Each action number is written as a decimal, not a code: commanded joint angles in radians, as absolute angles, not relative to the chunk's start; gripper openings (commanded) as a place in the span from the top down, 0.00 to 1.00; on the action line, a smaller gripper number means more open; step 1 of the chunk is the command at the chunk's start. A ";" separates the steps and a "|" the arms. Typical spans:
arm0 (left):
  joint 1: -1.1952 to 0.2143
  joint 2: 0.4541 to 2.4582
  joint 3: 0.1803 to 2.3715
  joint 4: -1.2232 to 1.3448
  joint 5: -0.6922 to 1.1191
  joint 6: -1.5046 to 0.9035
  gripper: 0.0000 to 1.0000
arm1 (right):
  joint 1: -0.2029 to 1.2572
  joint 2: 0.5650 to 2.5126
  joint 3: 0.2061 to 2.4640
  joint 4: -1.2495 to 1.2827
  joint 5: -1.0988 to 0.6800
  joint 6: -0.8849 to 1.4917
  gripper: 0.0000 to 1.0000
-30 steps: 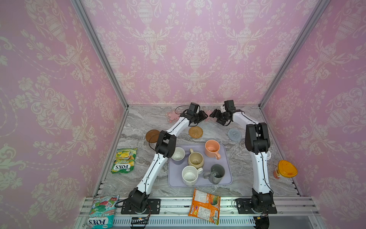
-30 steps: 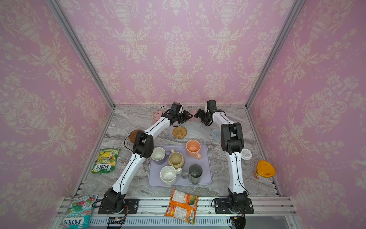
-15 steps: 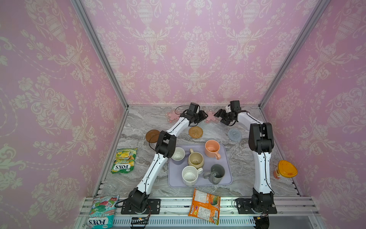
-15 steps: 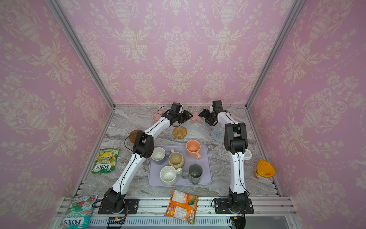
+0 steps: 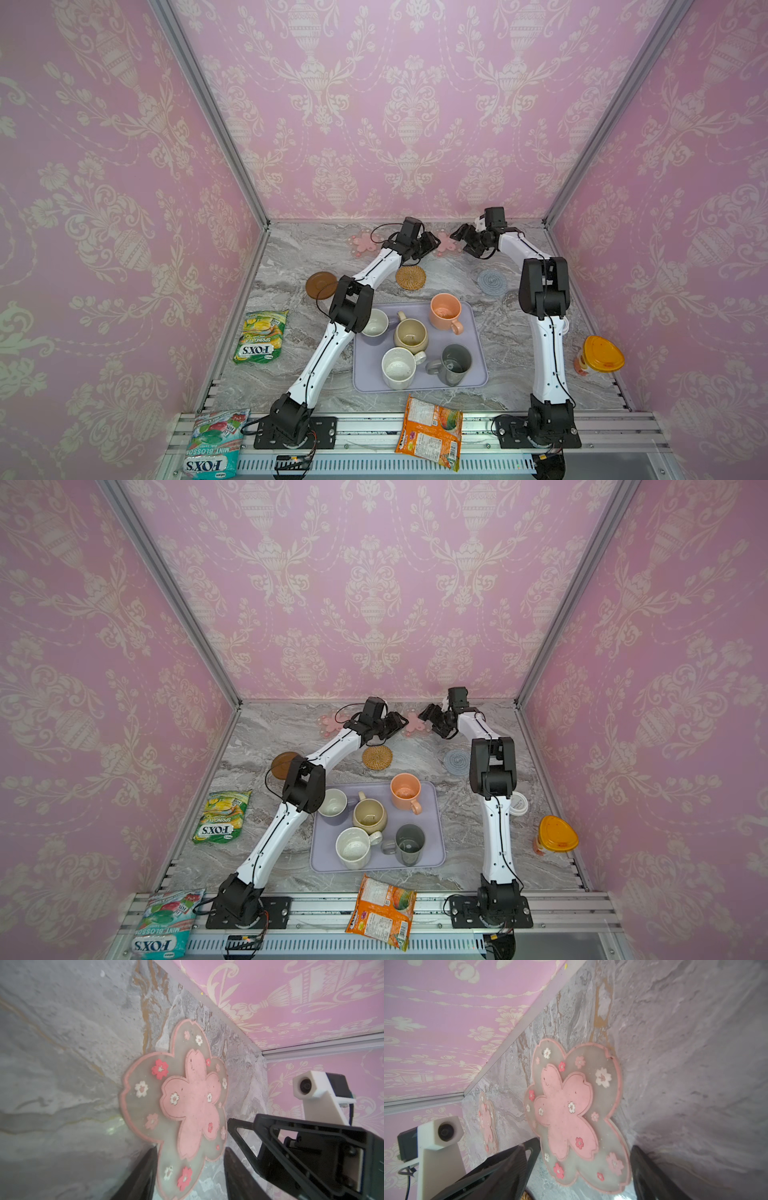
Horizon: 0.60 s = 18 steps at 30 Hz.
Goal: Place cups on coasters
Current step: Move the coaster to the top-center of the table.
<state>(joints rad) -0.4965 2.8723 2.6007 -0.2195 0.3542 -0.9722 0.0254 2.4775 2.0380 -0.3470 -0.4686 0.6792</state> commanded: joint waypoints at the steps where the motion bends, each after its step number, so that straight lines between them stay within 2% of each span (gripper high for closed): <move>1: -0.516 2.930 2.582 -0.249 0.306 -1.012 0.46 | 0.031 2.543 2.053 -0.412 -0.475 0.695 0.20; 18: -0.506 2.967 2.636 -0.262 0.322 -1.023 0.46 | 0.024 2.474 1.909 -0.358 -0.476 0.701 0.20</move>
